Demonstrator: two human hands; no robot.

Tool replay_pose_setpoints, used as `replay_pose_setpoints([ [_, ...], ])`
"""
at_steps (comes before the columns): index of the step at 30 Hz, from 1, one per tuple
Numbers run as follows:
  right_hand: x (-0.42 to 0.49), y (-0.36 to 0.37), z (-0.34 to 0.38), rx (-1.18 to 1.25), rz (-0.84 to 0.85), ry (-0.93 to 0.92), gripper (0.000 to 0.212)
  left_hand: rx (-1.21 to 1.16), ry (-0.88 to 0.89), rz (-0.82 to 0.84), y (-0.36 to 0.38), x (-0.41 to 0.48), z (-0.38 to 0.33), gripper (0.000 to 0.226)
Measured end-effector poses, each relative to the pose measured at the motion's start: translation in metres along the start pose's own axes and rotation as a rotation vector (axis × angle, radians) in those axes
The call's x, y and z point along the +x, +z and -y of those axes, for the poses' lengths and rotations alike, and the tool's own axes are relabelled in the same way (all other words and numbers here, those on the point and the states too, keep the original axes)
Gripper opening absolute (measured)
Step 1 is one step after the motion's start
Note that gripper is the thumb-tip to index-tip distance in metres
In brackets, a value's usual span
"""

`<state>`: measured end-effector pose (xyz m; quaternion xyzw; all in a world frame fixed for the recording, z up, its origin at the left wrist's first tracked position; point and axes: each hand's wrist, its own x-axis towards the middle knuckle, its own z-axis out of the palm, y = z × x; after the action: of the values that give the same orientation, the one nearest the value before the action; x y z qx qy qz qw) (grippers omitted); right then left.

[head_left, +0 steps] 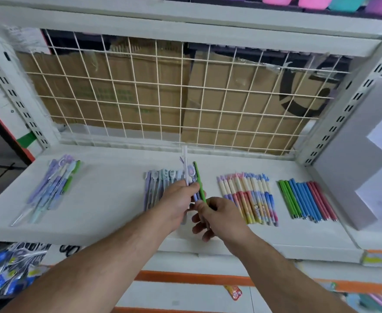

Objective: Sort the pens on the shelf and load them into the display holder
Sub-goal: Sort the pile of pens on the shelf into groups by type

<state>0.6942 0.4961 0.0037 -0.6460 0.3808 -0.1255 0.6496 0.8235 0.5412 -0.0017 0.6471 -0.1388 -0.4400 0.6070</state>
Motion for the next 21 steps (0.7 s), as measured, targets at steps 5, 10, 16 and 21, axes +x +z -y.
replay_pose_setpoints([
  [5, 0.006, -0.02, -0.004, -0.446, -0.193, -0.093, 0.028, 0.04, -0.023, 0.077, 0.021, 0.014, 0.001, 0.02],
  [10, 0.012, -0.038, -0.015, -0.396, -0.388, -0.141, 0.019, 0.072, -0.03, 0.213, 0.043, 0.021, 0.005, 0.022],
  [16, 0.003, -0.059, -0.029, -0.363, -0.487, -0.095, 0.018, 0.129, -0.067, 0.261, 0.067, 0.025, 0.014, 0.009],
  [21, 0.003, -0.1, -0.035, -0.407, -0.565, -0.046, 0.014, 0.109, -0.065, 0.232, 0.092, 0.033, 0.01, 0.009],
])
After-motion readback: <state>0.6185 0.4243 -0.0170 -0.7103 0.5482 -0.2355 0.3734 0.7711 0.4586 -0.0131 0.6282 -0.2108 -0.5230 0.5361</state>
